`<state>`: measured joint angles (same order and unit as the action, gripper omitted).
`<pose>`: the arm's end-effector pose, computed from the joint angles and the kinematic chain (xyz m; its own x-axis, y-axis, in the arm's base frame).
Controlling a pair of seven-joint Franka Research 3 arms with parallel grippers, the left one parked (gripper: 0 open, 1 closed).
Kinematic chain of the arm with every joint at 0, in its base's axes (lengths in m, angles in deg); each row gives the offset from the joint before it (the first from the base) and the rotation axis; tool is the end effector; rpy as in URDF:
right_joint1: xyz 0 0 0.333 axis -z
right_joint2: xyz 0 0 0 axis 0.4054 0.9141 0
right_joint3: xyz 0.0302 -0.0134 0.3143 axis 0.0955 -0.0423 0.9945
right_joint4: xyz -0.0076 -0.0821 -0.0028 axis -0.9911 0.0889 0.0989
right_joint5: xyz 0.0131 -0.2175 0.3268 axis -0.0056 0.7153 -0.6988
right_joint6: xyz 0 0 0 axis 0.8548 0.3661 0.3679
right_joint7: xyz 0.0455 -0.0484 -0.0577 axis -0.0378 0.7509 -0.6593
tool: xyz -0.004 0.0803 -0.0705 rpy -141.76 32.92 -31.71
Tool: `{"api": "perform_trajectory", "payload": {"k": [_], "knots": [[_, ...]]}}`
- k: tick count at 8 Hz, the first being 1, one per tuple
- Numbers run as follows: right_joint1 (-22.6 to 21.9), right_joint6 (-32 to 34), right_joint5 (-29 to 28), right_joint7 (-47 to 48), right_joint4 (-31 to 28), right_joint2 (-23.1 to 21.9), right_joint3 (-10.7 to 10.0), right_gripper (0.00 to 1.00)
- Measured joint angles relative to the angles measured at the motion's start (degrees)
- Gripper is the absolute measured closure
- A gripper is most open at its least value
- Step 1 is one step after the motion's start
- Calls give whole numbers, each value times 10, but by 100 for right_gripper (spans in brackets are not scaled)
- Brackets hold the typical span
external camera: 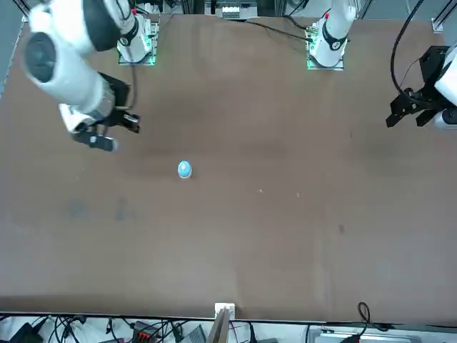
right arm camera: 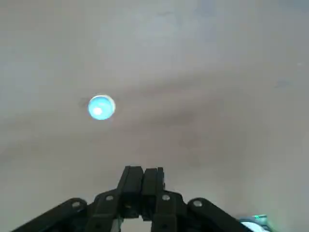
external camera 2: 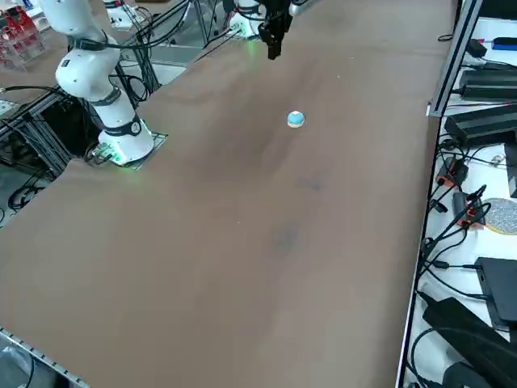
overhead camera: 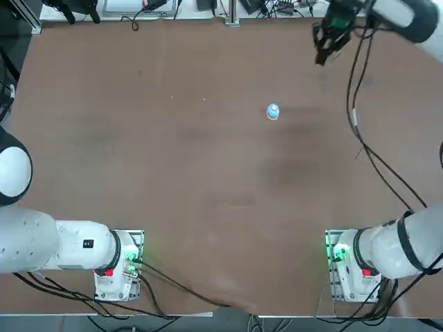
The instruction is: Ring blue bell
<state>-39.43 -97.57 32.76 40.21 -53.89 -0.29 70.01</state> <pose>0.5561 0.1525 0.5139 0.9597 -0.2104 -0.1864 -0.2184 -0.9756 -0.0232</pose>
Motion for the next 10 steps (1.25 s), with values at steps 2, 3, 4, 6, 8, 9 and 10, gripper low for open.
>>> {"api": "perform_trajectory", "payload": {"k": [2, 3, 4, 6, 8, 9, 10], "knots": [[62, 33, 1, -73, 23, 0, -2, 99], [93, 38, 8, -109, 29, 0, -3, 99], [121, 39, 19, -139, 33, 1, -3, 97], [165, 41, 34, -166, 45, 2, -3, 86], [189, 40, 41, -191, 54, 5, -3, 51], [192, 40, 42, -197, 59, 6, -3, 33], [195, 40, 43, -199, 65, 5, -3, 16]]}}
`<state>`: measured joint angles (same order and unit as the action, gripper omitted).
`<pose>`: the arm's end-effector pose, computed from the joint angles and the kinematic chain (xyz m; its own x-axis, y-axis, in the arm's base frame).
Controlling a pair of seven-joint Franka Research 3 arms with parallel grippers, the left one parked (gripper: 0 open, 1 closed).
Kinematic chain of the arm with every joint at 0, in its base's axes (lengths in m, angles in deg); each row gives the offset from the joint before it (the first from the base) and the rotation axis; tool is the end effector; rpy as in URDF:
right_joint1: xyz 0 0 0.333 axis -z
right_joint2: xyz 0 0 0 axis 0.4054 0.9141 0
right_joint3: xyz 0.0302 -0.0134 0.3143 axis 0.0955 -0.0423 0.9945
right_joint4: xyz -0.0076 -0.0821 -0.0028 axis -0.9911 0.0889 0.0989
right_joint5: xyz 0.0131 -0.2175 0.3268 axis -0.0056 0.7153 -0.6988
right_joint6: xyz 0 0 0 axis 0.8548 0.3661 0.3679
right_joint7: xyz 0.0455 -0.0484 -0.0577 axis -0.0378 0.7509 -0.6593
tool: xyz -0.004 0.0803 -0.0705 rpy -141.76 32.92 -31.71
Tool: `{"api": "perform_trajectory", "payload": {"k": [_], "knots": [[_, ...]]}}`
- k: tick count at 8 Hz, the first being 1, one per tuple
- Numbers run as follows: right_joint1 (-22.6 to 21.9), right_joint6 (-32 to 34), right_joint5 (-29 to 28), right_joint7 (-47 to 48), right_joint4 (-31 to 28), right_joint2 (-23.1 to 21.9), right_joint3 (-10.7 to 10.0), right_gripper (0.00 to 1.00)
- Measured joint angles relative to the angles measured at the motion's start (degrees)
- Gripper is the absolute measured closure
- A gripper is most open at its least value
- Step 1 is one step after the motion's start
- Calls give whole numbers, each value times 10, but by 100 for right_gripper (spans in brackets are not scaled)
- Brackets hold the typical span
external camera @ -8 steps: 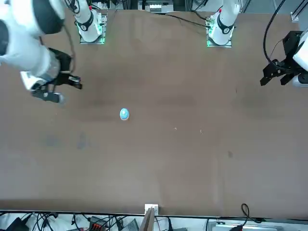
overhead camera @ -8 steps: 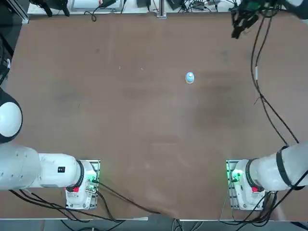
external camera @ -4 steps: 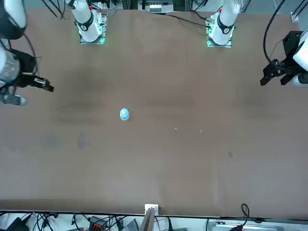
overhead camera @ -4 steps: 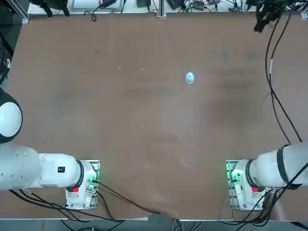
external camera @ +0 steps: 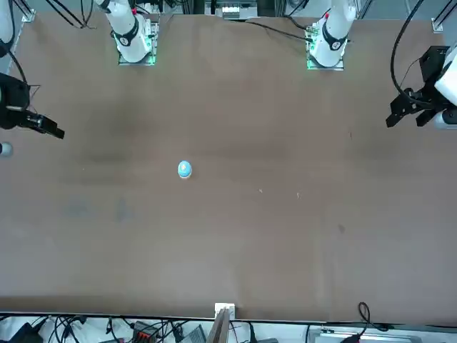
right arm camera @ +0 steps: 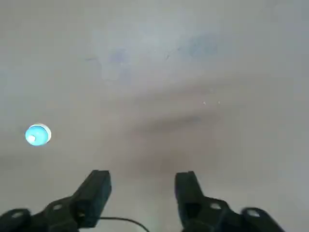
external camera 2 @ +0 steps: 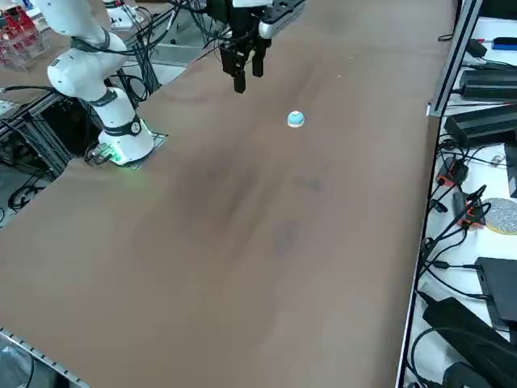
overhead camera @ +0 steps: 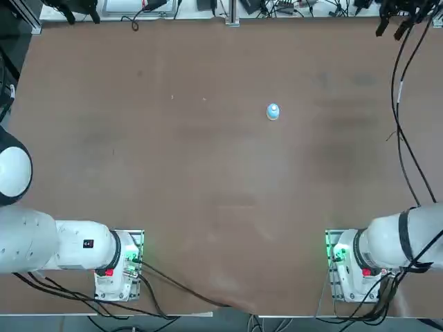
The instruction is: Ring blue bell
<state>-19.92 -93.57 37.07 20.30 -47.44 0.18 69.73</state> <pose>0.5791 -0.0523 0.5559 0.9721 -0.1980 -0.1254 -0.2015 -0.9794 -0.0160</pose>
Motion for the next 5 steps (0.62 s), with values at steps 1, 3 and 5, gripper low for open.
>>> {"api": "perform_trajectory", "payload": {"k": [1, 3, 5], "knots": [[1, 0, 0, -1, 2, -6, 0, 1], [1, 1, 0, -2, -2, -30, 5, 0], [1, 3, 0, -2, -29, -62, 11, 0]]}}
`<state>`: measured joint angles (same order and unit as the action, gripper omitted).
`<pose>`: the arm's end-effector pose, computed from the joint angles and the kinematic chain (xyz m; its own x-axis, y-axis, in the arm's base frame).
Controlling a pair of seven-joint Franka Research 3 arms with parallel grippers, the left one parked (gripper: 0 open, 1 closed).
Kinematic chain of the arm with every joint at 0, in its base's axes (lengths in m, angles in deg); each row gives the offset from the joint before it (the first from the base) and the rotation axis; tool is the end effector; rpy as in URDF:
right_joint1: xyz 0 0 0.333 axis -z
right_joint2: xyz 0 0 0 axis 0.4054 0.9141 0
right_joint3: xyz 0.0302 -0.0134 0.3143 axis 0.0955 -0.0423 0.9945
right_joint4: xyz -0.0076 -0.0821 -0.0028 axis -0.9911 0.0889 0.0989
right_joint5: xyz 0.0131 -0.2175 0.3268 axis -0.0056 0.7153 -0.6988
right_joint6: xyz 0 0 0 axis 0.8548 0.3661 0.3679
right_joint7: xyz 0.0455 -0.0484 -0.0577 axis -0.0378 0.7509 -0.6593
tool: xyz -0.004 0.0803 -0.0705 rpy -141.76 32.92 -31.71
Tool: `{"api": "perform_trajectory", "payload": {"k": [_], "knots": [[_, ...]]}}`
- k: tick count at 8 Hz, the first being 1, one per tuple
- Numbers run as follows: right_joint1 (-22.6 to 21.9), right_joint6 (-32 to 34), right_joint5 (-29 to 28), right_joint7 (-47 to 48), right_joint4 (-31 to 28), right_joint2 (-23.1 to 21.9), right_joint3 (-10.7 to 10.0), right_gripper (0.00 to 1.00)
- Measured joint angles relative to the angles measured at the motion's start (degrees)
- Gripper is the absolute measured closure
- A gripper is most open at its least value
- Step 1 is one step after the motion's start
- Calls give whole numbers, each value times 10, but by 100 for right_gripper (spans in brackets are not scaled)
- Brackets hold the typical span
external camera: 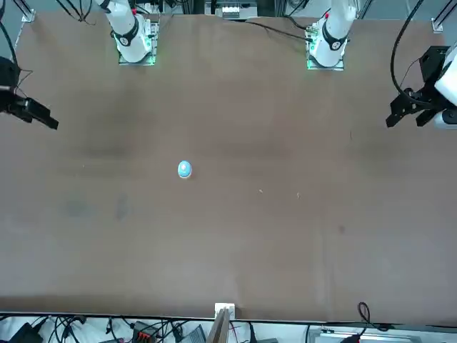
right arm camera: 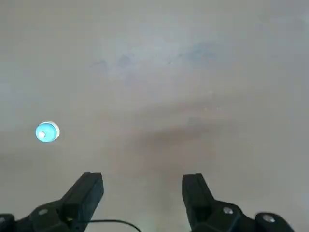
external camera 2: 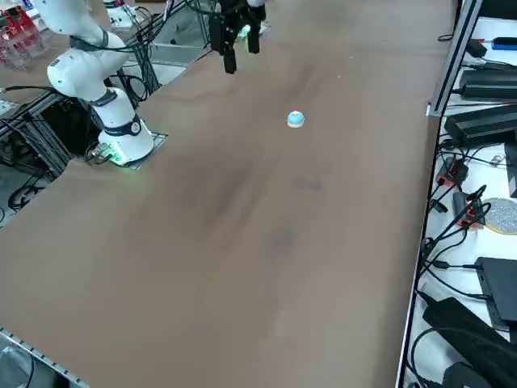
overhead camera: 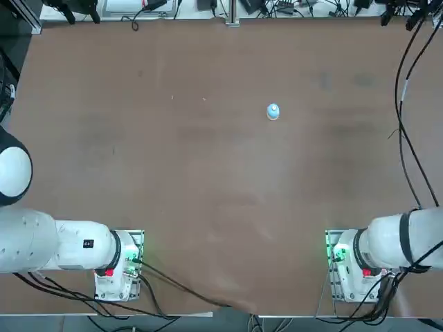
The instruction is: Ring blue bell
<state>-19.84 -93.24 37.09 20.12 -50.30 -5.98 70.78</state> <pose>0.5499 -0.0408 0.5931 0.9811 -0.1784 -0.0744 -0.1807 -0.9832 -0.0243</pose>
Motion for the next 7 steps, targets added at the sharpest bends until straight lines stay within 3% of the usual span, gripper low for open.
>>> {"api": "perform_trajectory", "payload": {"k": [3, 7], "knots": [[-14, -7, 0, 0, -45, -32, 7, 0], [-17, -11, 0, 0, -49, -33, 7, 0]]}}
